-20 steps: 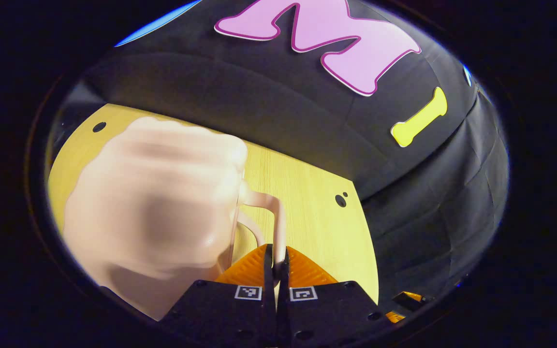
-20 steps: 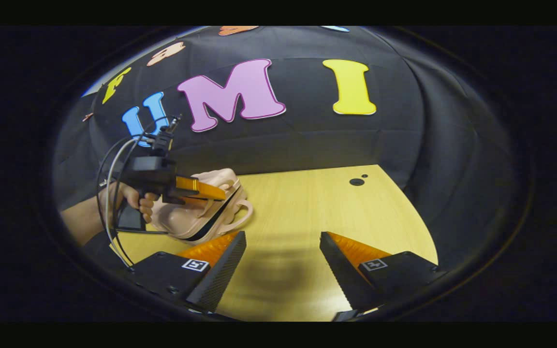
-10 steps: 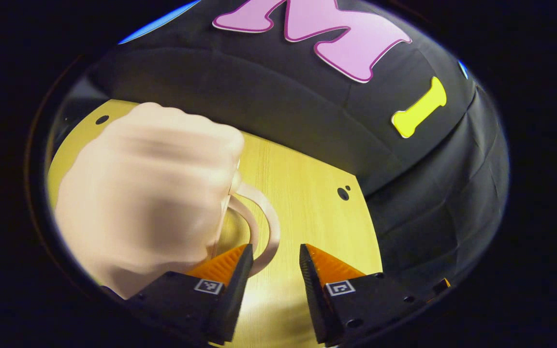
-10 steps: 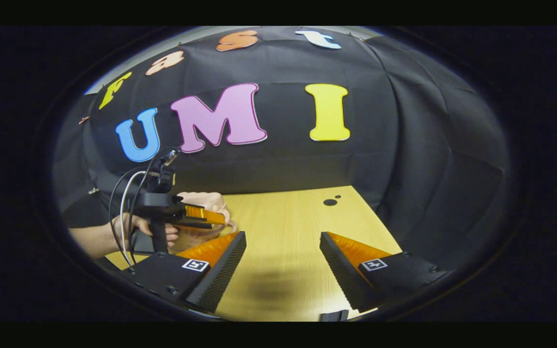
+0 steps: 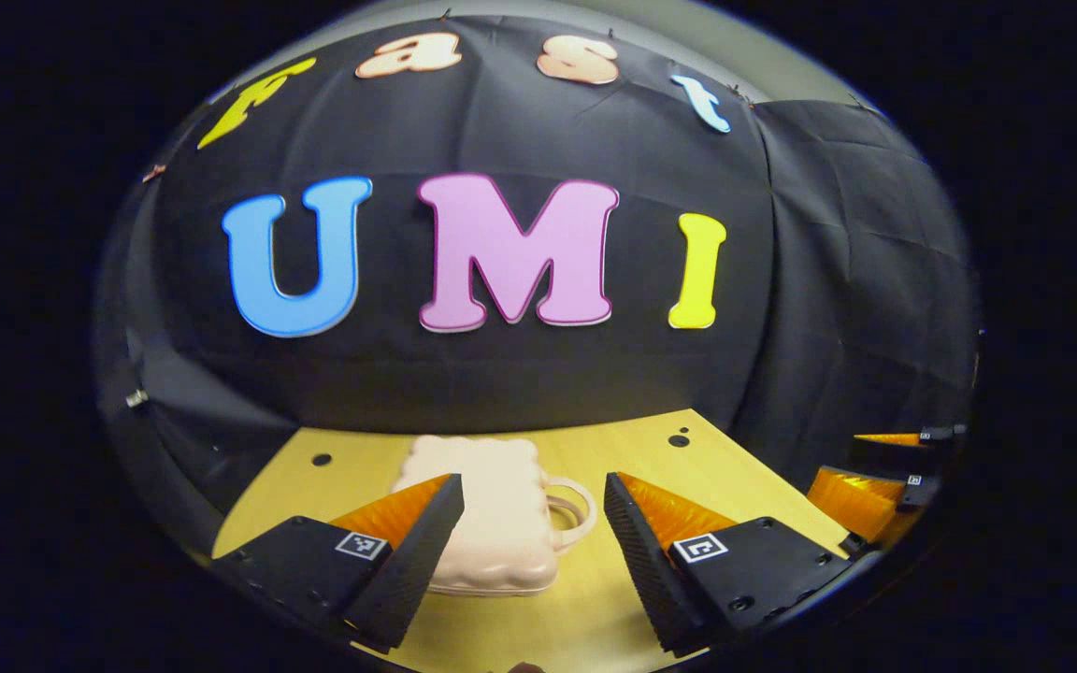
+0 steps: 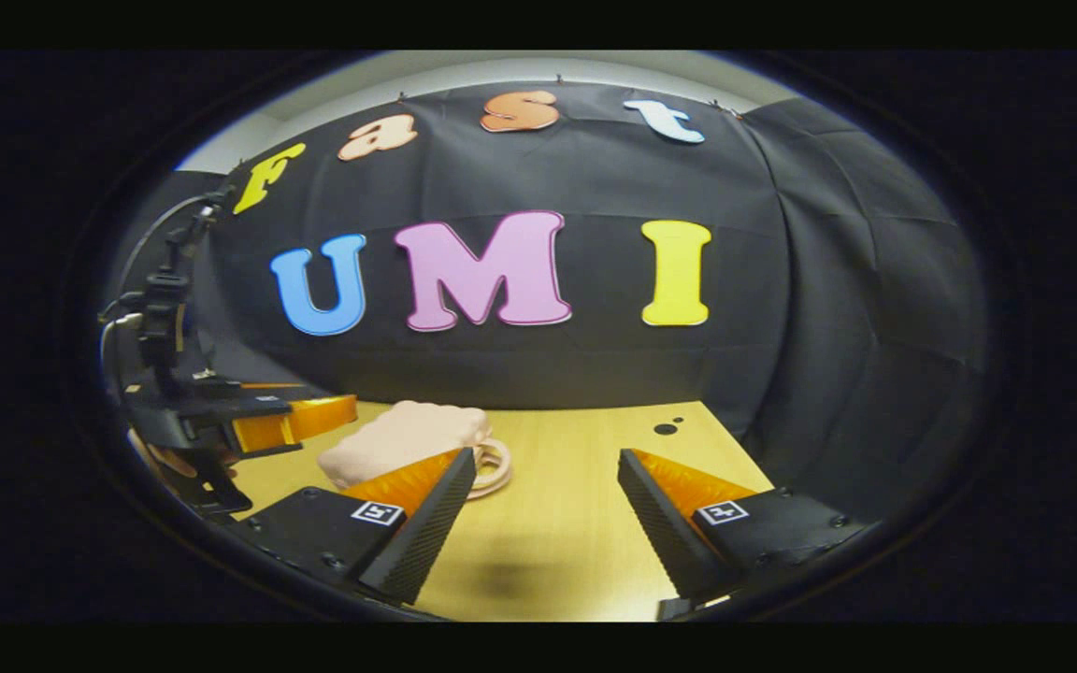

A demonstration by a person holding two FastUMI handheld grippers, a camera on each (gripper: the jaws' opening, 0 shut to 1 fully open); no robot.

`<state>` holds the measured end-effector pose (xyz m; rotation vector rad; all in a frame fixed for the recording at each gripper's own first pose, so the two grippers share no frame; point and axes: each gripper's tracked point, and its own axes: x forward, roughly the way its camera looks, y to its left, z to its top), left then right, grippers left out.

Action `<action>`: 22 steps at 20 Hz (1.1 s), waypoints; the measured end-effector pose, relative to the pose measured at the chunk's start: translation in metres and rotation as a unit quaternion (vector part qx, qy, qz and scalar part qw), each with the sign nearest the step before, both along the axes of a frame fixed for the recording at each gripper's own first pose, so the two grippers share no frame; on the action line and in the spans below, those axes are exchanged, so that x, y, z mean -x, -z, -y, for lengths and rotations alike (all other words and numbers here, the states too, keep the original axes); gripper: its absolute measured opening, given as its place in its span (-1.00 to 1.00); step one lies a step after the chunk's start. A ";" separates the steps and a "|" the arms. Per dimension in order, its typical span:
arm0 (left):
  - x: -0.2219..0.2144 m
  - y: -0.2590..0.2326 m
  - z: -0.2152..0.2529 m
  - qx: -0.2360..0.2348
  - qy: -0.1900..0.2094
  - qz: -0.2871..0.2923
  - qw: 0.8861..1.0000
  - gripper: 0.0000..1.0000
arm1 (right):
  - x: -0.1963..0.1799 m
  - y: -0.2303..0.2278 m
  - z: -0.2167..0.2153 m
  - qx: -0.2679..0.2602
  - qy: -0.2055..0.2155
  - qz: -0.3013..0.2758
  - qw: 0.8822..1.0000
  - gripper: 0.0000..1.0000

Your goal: First open the suitcase, pack the skin care products into it, and then close the suitcase.

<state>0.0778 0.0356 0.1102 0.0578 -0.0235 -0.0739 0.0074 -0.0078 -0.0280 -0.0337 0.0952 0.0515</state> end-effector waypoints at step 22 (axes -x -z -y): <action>0.083 -0.009 -0.062 0.060 -0.054 0.023 0.996 0.94 | 0.037 0.019 -0.020 -0.009 0.003 -0.007 1.000 0.95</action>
